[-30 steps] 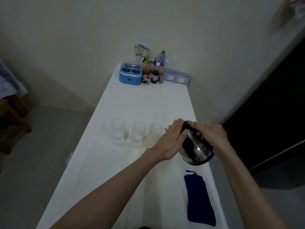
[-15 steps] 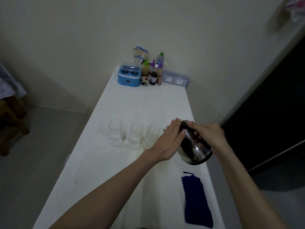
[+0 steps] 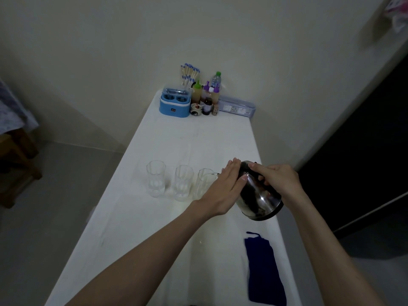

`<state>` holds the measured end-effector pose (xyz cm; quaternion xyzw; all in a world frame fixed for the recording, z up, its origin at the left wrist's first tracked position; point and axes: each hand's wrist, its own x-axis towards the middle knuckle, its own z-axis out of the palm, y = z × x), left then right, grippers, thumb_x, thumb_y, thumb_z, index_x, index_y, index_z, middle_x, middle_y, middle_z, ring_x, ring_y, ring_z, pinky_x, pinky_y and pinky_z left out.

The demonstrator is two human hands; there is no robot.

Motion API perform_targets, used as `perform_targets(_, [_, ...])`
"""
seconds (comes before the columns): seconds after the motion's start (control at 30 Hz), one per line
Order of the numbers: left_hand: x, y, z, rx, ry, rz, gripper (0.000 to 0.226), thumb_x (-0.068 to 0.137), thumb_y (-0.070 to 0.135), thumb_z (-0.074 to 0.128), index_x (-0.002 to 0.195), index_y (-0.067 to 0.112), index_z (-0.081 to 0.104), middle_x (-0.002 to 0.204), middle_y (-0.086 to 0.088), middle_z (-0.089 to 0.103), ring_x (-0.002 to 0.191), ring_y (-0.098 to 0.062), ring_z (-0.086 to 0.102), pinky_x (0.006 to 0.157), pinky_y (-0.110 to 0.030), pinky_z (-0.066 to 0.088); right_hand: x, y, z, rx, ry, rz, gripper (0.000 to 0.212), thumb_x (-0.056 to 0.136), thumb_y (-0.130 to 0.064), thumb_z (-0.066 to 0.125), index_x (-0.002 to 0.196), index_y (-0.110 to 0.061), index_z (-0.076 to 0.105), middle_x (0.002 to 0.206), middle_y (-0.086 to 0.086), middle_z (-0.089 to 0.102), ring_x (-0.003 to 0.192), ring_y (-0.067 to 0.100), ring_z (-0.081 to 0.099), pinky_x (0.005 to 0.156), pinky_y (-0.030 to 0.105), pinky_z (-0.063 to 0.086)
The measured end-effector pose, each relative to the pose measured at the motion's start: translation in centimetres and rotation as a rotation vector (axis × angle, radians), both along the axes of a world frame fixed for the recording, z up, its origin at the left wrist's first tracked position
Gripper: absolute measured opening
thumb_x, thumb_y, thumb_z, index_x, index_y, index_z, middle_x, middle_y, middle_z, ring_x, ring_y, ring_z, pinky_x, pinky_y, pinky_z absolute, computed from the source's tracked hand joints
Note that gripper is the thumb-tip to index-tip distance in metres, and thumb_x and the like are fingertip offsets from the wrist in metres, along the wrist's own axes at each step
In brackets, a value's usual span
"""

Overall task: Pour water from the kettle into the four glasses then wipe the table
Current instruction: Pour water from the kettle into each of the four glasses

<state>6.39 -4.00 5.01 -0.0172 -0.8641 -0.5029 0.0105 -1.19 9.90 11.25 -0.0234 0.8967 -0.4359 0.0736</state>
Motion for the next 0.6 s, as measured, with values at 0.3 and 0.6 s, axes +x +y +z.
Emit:
perform_targets(0.3, [0.09, -0.20, -0.15, 0.005, 0.000, 0.004, 0.060, 0.104, 0.040, 0.018, 0.155, 0.015, -0.002, 0.163, 0.003, -0.005, 0.149, -0.004, -0.009, 0.119, -0.022, -0.005, 0.04, -0.29, 0.01, 0.004, -0.021, 0.002, 0.046, 0.072, -0.053, 0.081, 0.058, -0.011, 0.070, 0.060, 0.005, 0.066, 0.061, 0.020, 0.061, 0.060, 0.031, 0.050])
perform_targets(0.6, [0.17, -0.36, -0.09, 0.004, -0.003, -0.005, 0.060, 0.105, 0.039, 0.018, 0.155, 0.014, -0.003, 0.163, 0.002, -0.006, 0.148, -0.005, -0.009, 0.115, -0.017, -0.007, -0.07, -0.46, -0.03, 0.018, -0.016, 0.003, 0.047, 0.071, -0.055, 0.081, 0.056, -0.012, 0.070, 0.058, 0.005, 0.066, 0.060, 0.021, 0.062, 0.062, 0.033, 0.053])
